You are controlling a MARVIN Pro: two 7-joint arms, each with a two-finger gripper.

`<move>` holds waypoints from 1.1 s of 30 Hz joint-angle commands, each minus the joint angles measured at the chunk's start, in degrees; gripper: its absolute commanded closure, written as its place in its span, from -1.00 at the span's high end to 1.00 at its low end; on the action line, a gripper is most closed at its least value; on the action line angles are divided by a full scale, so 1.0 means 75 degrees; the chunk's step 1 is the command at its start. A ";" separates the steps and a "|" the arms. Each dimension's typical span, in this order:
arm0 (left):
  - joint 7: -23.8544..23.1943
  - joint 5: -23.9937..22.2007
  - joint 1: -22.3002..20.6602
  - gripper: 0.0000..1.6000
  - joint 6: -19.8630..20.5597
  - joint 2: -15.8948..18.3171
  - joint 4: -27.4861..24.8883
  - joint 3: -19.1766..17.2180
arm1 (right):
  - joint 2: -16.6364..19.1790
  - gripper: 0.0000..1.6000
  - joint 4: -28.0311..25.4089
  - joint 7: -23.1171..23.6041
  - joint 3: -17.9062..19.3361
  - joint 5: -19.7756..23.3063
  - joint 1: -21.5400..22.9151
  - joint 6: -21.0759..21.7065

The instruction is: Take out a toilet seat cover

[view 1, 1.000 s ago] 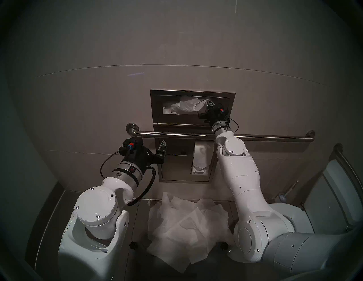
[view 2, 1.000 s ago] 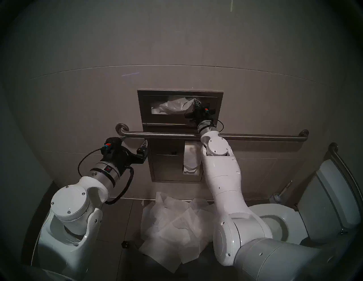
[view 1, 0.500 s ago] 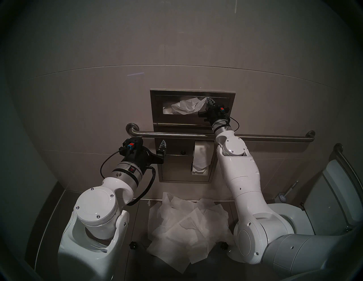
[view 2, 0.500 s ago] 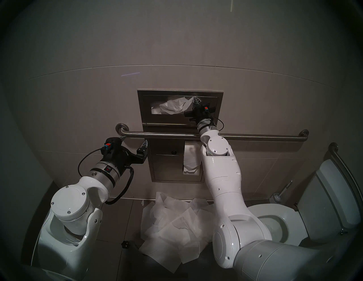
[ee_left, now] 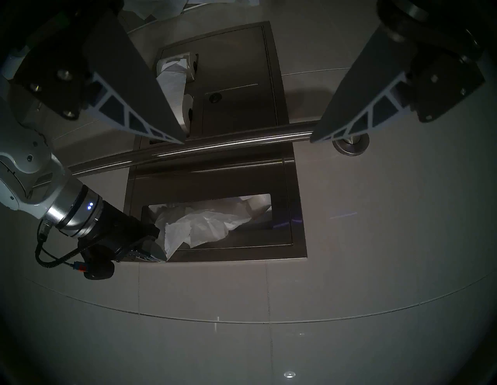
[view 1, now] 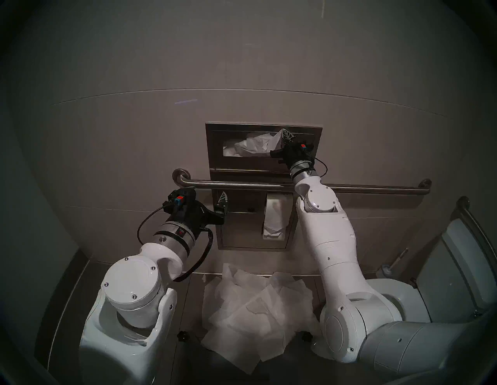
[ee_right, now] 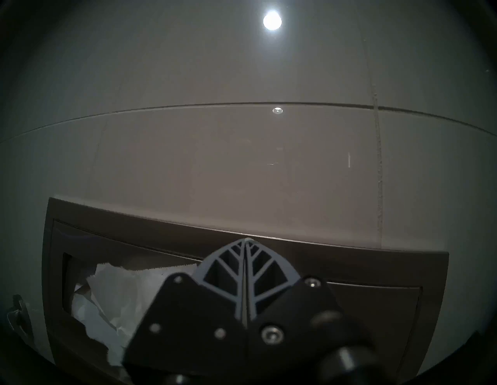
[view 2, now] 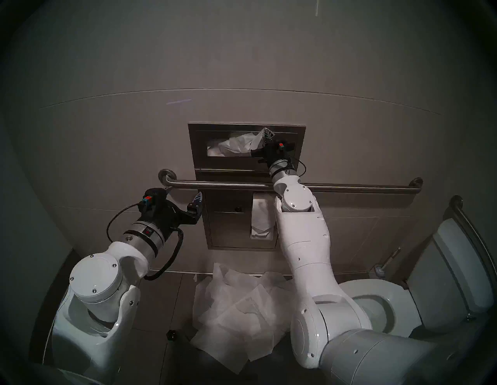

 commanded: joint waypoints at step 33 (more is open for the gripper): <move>-0.0504 0.0300 -0.1114 1.00 -0.0840 0.0466 0.0264 -0.0009 | -0.0014 -1.00 -0.0423 0.0094 -0.0050 0.0113 0.0173 -0.0024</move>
